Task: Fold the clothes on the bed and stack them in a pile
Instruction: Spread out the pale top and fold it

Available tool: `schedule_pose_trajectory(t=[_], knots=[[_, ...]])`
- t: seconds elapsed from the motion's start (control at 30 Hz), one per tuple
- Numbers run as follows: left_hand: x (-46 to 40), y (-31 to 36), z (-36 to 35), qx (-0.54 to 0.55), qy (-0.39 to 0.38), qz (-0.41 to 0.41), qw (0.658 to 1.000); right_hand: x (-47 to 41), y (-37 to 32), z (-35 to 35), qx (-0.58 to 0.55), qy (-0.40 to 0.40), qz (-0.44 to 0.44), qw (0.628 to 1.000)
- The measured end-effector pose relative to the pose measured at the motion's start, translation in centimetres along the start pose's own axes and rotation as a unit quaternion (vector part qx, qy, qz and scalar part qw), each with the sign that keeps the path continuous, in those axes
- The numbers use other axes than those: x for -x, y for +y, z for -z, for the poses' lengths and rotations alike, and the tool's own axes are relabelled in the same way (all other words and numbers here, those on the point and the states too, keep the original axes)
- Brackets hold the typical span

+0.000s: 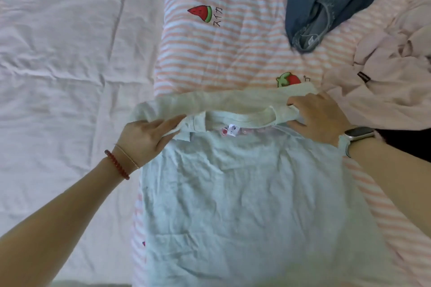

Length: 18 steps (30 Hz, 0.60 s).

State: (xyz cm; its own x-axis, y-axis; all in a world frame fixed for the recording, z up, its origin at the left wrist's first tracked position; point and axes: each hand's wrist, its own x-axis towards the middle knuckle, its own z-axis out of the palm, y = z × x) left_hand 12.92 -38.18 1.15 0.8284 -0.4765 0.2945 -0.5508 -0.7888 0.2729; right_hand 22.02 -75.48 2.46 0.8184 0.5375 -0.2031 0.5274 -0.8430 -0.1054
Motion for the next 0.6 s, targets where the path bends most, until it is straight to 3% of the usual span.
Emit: schedule_pose_trajectory(t=[0.23, 0.33, 0.4, 0.5, 0.57, 0.6], knots=[[6.7, 6.3, -0.4, 0.029, -0.103, -0.051, 0.993, 9.6, -2.2, -2.7, 0.003, 0.059, 0.039, 0.997], [7.3, 7.3, -0.9, 0.022, -0.213, -0.062, 0.975, 12.2, -2.3, -4.2, 0.033, 0.036, 0.025, 0.998], [7.3, 8.0, -0.8, -0.048, -0.333, -0.082, 0.938, 13.5, -2.1, -4.7, 0.037, -0.015, 0.028, 0.999], [7.2, 9.6, -1.1, -0.099, -0.54, -0.038, 0.835, 15.1, -1.4, -4.8, 0.042, -0.045, 0.079, 0.995], [6.2, 10.2, -0.7, -0.085, -0.576, -0.006, 0.813, 15.5, -1.0, -4.5, 0.051, -0.054, 0.105, 0.992], [5.7, 10.2, -0.4, -0.059, -0.565, 0.013, 0.823, 15.6, -0.9, -4.2, 0.051, -0.046, 0.109, 0.992]])
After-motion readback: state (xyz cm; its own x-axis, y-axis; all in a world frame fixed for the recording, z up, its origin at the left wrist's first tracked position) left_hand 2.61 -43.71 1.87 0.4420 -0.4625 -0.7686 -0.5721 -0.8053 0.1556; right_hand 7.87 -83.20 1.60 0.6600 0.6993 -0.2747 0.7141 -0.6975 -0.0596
